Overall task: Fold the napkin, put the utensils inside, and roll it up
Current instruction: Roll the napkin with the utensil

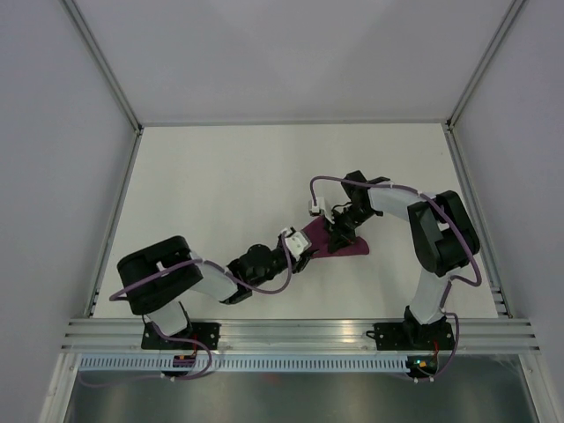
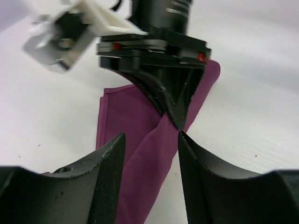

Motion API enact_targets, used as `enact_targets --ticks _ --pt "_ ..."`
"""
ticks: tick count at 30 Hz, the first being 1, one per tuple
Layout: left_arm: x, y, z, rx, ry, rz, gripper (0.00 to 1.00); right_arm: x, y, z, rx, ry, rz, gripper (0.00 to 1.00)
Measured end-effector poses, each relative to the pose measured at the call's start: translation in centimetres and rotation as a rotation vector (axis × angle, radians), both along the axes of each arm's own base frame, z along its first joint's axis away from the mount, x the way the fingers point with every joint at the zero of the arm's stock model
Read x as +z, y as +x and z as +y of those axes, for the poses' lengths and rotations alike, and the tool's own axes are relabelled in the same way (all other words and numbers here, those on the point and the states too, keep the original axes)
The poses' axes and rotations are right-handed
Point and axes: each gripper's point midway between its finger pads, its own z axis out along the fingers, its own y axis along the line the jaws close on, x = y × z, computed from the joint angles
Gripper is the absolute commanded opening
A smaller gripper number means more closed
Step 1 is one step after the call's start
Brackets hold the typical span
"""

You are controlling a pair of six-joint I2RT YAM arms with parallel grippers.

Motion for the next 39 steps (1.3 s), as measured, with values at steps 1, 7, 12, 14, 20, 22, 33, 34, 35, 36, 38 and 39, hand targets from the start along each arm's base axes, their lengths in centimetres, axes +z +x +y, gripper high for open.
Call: enact_targets --ticks 1,7,12,14,20,22,33,34,35,36,38,39 --pt "-0.2 -0.1 -0.4 -0.007 0.035 -0.042 0.55 0.0 0.0 0.0 -0.002 0.002 0.018 0.09" --pt "-3.0 -1.7 -3.2 -0.092 0.287 -0.278 0.59 -0.2 -0.3 0.1 -0.013 0.012 0.103 0.09" --pt "-4.5 -2.1 -4.4 -0.134 0.415 -0.405 0.61 -0.3 -1.0 0.0 -0.019 0.015 0.164 0.09" --pt "-5.1 -1.8 -4.3 -0.138 0.464 -0.440 0.62 -0.3 -1.2 0.0 -0.021 0.016 0.180 0.09" --pt "-6.6 -1.3 -4.0 -0.164 0.578 -0.488 0.62 -0.3 -1.9 -0.1 -0.026 0.013 0.224 0.09" --pt "-7.0 -1.3 -4.0 -0.176 0.609 -0.496 0.61 -0.3 -2.0 -0.2 -0.028 0.012 0.237 0.10" --pt "-7.6 -1.3 -5.1 -0.240 0.675 -0.505 0.40 -0.2 -1.9 -0.7 -0.035 0.009 0.259 0.12" --pt "-7.8 -1.4 -5.1 -0.249 0.681 -0.504 0.37 -0.2 -1.9 -0.8 -0.035 0.008 0.259 0.13" --pt "-7.9 -1.4 -5.2 -0.257 0.686 -0.502 0.30 -0.2 -1.9 -0.8 -0.033 0.008 0.259 0.13" --pt "-8.0 -1.5 -5.3 -0.266 0.692 -0.498 0.27 -0.2 -1.9 -0.9 -0.031 0.006 0.258 0.14" --pt "-8.2 -1.5 -5.4 -0.274 0.704 -0.491 0.19 -0.2 -1.8 -0.9 -0.027 0.003 0.252 0.15" --pt "-8.2 -1.4 -5.5 -0.277 0.708 -0.487 0.16 -0.2 -1.7 -1.0 -0.023 -0.001 0.247 0.19"
